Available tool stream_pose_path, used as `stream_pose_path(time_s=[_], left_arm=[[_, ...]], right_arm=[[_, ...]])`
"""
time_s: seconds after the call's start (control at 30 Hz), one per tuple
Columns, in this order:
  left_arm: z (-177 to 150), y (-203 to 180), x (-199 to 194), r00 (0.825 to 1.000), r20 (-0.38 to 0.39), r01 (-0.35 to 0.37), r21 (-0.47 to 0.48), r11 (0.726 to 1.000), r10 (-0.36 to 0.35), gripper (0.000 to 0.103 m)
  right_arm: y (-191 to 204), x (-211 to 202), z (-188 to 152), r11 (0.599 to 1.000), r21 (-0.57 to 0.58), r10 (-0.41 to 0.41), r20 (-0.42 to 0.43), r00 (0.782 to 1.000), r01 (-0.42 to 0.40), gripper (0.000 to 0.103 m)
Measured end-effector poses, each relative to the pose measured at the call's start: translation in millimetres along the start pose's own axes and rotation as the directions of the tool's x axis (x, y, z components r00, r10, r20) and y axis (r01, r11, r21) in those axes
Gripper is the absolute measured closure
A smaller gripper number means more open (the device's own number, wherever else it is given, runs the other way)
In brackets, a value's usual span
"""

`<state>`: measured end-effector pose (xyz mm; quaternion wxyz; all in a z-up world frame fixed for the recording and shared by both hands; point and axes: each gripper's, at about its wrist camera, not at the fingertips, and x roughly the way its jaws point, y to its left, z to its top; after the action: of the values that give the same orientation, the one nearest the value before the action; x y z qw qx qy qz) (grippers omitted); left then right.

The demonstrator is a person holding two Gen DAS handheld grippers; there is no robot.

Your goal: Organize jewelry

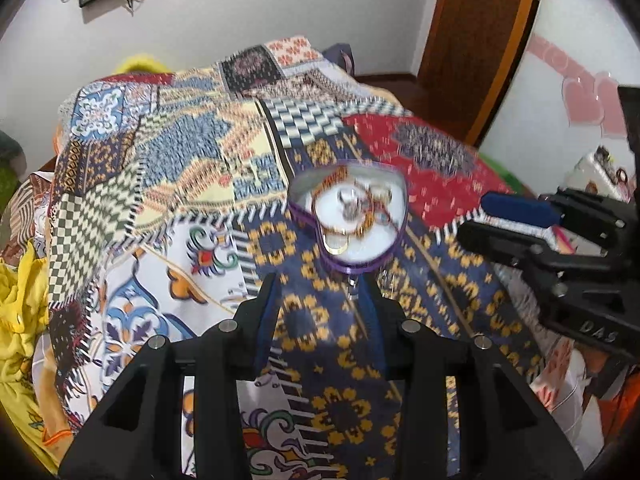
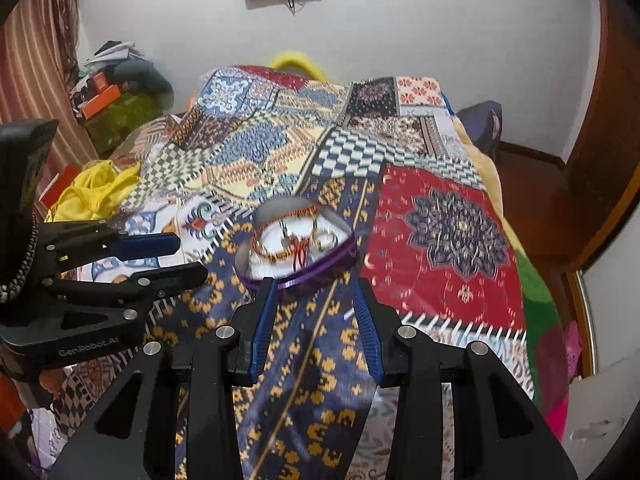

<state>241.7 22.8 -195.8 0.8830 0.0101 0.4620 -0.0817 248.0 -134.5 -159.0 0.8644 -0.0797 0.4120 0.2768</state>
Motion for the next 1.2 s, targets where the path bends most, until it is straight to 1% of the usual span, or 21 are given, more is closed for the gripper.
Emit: stream_pose_path(time_s=[0.2, 0.27, 0.33, 0.43, 0.6, 0.67, 0.73, 0.8, 0.9, 1.2], left_arm=[[-10.0, -6.7, 22.9, 0.999, -0.051, 0.013, 0.030, 0.999, -0.012, 0.064], [-10.8, -6.1, 30.7, 0.997, -0.067, 0.030, 0.021, 0.999, -0.029, 0.064], [-9.5, -4.5, 36.6, 0.995, -0.080, 0.054, 0.008, 0.999, -0.053, 0.070], [-7.8, -2.4, 45.0, 0.991, -0.099, 0.087, -0.016, 0.996, -0.088, 0.073], [-6.8, -2.5, 49.8, 0.989, -0.090, 0.114, -0.017, 0.993, -0.115, 0.081], [-7.9, -2.8, 51.9, 0.989, -0.086, 0.119, -0.016, 0.993, -0.120, 0.085], [-7.7, -1.6, 53.3, 0.987, -0.084, 0.139, -0.022, 0.990, -0.140, 0.092], [-6.6, 0.9, 54.6, 0.983, -0.086, 0.159, -0.034, 0.987, -0.161, 0.096], [-6.4, 4.7, 53.4, 0.980, -0.083, 0.178, -0.051, 0.983, -0.181, 0.096], [-15.9, 5.9, 29.9, 0.991, -0.043, 0.124, -0.026, 0.992, -0.125, 0.096]], right_arm=[[-1.4, 7.5, -11.0, 1.000, 0.007, -0.003, -0.026, 1.000, 0.004, 0.068], [-2.2, 11.3, -13.5, 1.000, 0.007, 0.003, -0.036, 0.999, -0.003, 0.068], [-3.2, 13.3, -15.7, 1.000, 0.009, 0.008, -0.042, 0.999, -0.008, 0.068], [-4.5, 16.7, -17.4, 1.000, 0.011, 0.018, -0.048, 0.999, -0.017, 0.068], [-1.9, 21.6, -19.6, 1.000, -0.007, 0.010, -0.061, 0.998, -0.010, 0.068], [-0.9, 23.1, -19.8, 1.000, -0.011, 0.020, -0.063, 0.998, -0.021, 0.068], [-0.2, 24.8, -20.3, 0.999, -0.008, 0.031, -0.066, 0.997, -0.031, 0.068], [0.8, 26.5, -20.2, 0.999, -0.010, 0.033, -0.067, 0.997, -0.033, 0.068], [0.7, 29.8, -18.3, 0.999, -0.011, 0.033, -0.073, 0.997, -0.033, 0.068], [16.0, 45.1, -12.9, 0.997, -0.047, 0.059, -0.105, 0.993, -0.064, 0.068]])
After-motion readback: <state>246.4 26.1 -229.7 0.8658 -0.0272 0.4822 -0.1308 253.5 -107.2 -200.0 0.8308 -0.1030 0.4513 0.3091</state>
